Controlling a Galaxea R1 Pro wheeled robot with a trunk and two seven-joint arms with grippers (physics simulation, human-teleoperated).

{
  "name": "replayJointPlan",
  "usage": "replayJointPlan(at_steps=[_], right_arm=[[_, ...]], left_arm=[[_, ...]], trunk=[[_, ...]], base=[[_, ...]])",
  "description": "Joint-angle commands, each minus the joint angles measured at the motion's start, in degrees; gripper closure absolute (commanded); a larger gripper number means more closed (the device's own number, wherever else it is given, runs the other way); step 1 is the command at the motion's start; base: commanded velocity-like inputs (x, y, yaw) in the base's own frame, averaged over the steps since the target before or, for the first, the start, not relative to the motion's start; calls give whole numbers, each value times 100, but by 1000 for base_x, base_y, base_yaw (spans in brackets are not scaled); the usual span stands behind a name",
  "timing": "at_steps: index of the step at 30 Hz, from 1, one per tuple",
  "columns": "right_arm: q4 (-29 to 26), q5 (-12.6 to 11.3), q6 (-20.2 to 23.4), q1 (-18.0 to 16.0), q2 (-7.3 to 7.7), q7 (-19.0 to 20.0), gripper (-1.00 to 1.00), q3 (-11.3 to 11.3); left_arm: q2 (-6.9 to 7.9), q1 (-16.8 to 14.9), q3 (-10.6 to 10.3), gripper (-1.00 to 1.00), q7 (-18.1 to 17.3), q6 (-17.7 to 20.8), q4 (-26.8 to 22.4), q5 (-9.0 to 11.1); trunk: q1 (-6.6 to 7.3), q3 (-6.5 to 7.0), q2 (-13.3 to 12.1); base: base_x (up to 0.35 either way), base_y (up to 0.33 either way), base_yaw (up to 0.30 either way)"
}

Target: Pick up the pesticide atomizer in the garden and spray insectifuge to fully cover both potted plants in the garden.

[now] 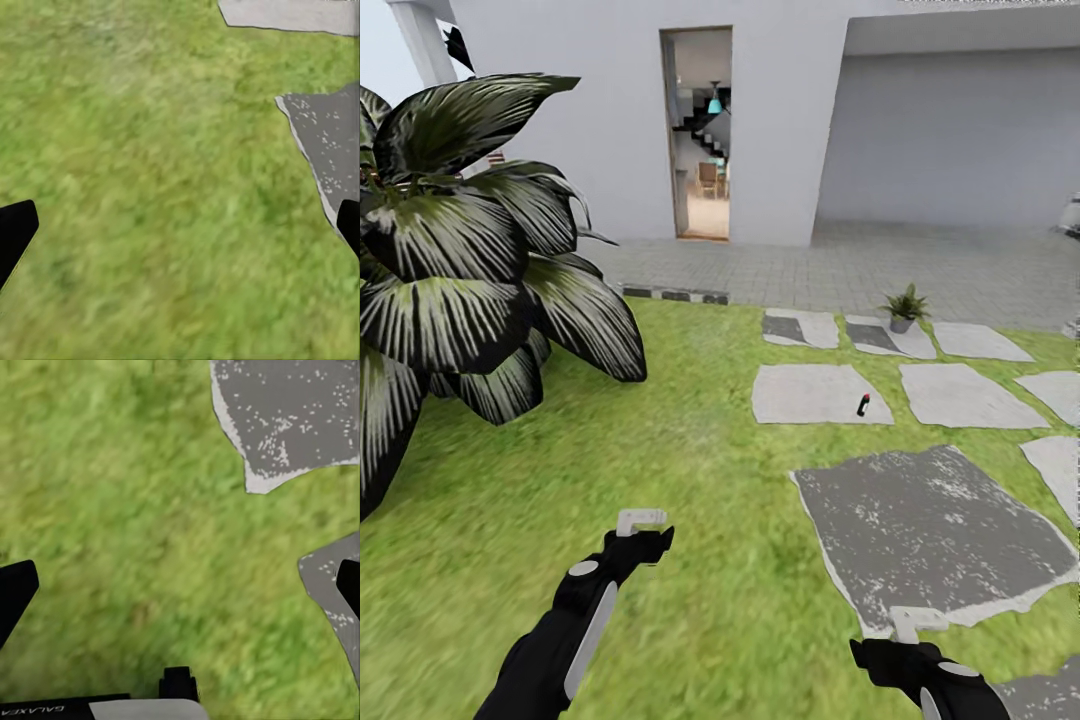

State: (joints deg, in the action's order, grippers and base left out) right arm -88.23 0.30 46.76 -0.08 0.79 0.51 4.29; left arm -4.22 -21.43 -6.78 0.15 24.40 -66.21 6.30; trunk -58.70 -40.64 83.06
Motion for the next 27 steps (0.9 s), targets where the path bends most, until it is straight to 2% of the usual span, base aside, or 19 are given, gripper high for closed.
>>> replayJointPlan(at_steps=[1,27], right_arm=[[-10,4,27,-1,0,6,-100,1],[-10,4,27,-1,0,6,-100,1]], left_arm=[[0,-2,2,-100,2,30,-6,56],[0,-2,2,-100,3,30,-14,56]], trunk=[[-3,2,2],[-3,149,2]], base=[[301,225,-237],[297,232,-241]])
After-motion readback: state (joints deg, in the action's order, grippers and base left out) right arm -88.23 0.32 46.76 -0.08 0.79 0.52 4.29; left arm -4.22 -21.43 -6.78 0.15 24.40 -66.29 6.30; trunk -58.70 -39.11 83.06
